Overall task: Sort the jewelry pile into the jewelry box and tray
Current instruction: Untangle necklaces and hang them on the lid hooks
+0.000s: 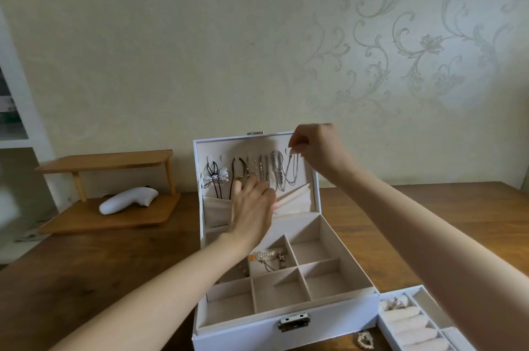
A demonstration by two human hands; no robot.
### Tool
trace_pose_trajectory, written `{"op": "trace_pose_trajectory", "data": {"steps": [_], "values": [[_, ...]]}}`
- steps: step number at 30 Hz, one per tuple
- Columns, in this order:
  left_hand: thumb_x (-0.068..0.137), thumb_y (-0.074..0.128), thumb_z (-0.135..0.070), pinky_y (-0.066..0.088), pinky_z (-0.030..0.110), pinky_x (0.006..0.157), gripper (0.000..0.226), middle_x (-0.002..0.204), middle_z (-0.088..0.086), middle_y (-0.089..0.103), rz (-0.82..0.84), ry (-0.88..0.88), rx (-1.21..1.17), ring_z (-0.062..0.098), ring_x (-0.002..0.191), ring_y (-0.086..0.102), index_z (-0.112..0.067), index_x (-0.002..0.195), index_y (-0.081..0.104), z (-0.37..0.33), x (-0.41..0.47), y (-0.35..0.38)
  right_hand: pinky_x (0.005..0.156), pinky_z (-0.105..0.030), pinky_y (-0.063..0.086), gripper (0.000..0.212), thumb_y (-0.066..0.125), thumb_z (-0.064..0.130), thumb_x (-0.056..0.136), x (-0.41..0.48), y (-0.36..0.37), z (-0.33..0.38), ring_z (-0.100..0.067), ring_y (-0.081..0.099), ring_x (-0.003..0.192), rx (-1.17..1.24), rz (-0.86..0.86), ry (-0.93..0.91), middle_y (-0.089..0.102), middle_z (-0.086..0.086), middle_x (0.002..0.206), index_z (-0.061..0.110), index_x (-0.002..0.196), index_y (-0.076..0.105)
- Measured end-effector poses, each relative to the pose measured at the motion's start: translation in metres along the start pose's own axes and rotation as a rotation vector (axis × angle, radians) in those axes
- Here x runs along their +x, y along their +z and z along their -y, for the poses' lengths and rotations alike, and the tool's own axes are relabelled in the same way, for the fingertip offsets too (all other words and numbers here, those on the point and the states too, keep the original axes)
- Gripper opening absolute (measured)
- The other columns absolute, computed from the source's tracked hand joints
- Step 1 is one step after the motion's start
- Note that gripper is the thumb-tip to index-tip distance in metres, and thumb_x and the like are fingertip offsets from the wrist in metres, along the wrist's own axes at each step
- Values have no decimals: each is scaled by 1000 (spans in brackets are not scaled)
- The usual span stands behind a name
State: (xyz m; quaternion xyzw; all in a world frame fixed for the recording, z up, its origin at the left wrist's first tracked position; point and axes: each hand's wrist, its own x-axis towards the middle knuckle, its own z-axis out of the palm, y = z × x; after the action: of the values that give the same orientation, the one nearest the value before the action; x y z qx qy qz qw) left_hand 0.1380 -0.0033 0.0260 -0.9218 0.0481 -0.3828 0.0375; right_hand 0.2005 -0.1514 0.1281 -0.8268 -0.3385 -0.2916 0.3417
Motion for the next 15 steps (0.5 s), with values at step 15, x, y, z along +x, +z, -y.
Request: {"op": "trace_pose_trajectory", "data": {"steps": [15], "values": [[62,84,-16,27,33,69,25,72,1,57,-132,76,-55,24,74,52,-12,64,60,7,-1,-5,71,-26,46,24,58,-9,77,-18,31,-16,-25,63,80,32,110,92,71,-10,86,6,86,74]]}}
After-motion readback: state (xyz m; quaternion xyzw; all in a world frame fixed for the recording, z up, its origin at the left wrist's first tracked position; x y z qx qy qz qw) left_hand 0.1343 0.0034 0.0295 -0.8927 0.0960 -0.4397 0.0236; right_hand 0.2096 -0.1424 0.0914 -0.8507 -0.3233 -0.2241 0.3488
